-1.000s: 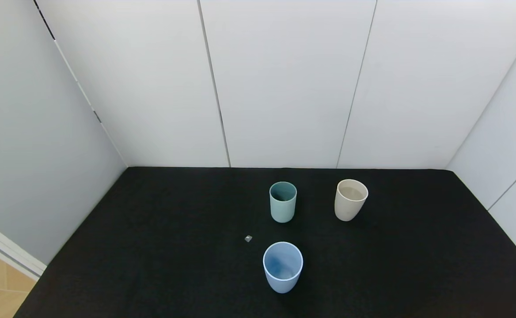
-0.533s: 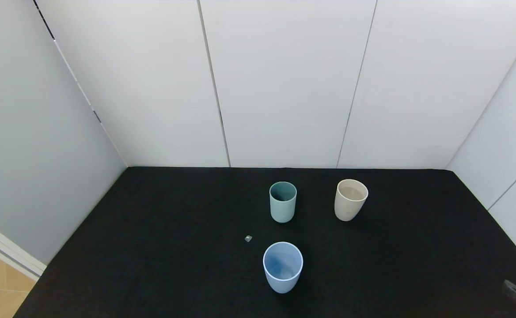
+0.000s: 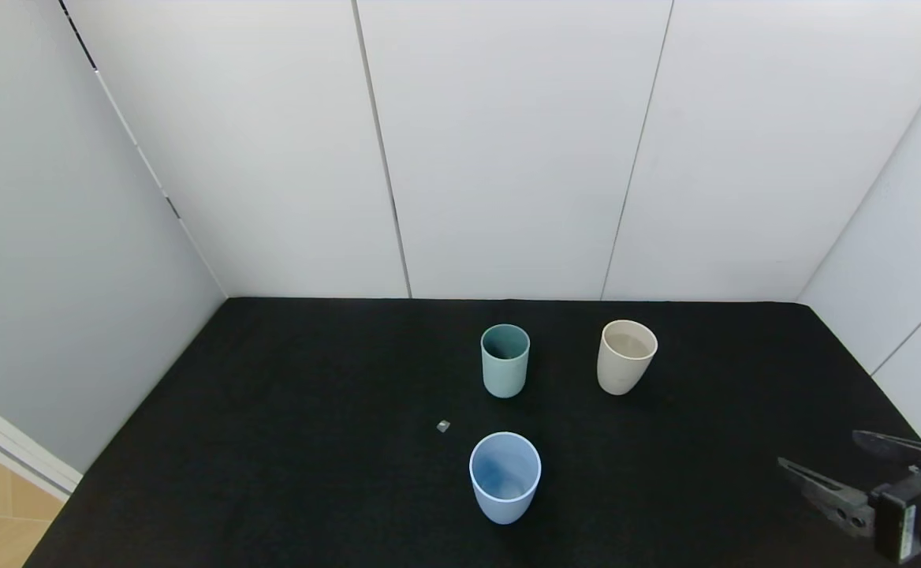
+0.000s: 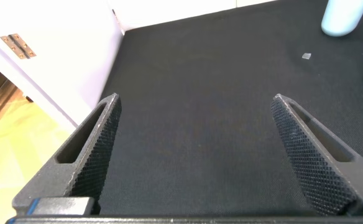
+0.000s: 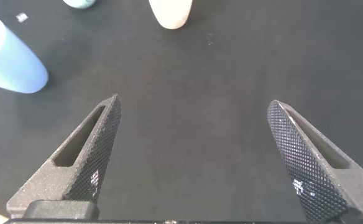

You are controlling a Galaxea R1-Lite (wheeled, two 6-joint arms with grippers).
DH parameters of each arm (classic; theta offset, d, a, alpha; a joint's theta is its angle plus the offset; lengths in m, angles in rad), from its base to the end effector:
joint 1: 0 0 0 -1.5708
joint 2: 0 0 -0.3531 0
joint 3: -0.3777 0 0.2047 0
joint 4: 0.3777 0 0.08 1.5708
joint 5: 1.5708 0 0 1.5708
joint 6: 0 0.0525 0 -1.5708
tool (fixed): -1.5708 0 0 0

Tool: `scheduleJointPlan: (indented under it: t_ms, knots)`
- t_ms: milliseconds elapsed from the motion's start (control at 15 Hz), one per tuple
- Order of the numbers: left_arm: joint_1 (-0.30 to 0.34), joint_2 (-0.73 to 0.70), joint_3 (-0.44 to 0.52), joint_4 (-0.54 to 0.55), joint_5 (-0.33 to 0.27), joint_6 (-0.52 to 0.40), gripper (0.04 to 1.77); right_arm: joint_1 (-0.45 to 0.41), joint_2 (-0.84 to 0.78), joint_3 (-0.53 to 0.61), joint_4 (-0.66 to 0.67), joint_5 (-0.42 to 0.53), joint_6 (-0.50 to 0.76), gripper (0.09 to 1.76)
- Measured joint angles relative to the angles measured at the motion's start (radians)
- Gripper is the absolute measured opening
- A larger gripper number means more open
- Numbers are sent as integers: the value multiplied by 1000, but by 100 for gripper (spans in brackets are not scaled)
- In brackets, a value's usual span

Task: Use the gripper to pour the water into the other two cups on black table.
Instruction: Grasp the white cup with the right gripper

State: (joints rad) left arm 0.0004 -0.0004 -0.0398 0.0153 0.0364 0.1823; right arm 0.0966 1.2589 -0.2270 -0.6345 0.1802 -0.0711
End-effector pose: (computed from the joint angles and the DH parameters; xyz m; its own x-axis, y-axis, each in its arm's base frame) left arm -0.0336 0.0019 0.0862 0.9990 0.0368 0.0249 -0.0407 0.9828 0.1803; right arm 0.1737 0.0263 0.1605 0.8856 0.2659 -0.3808 -0.2861 0.9582 0.0037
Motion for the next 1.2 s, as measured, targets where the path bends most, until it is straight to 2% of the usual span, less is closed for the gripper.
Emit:
scheduleJointPlan:
  t_ms: [467, 800, 1000, 1200]
  knots:
    - [0, 0, 0, 0, 0, 0, 172, 114, 345, -13, -264, -37, 0, 171]
    - [0, 0, 0, 0, 0, 0, 172, 164, 573, -43, -507, -44, 4, 171]
    - [0, 0, 0, 0, 0, 0, 172, 180, 670, -126, -523, -46, 3, 171]
    - [0, 0, 0, 0, 0, 0, 172, 183, 730, -232, -469, -46, 3, 171]
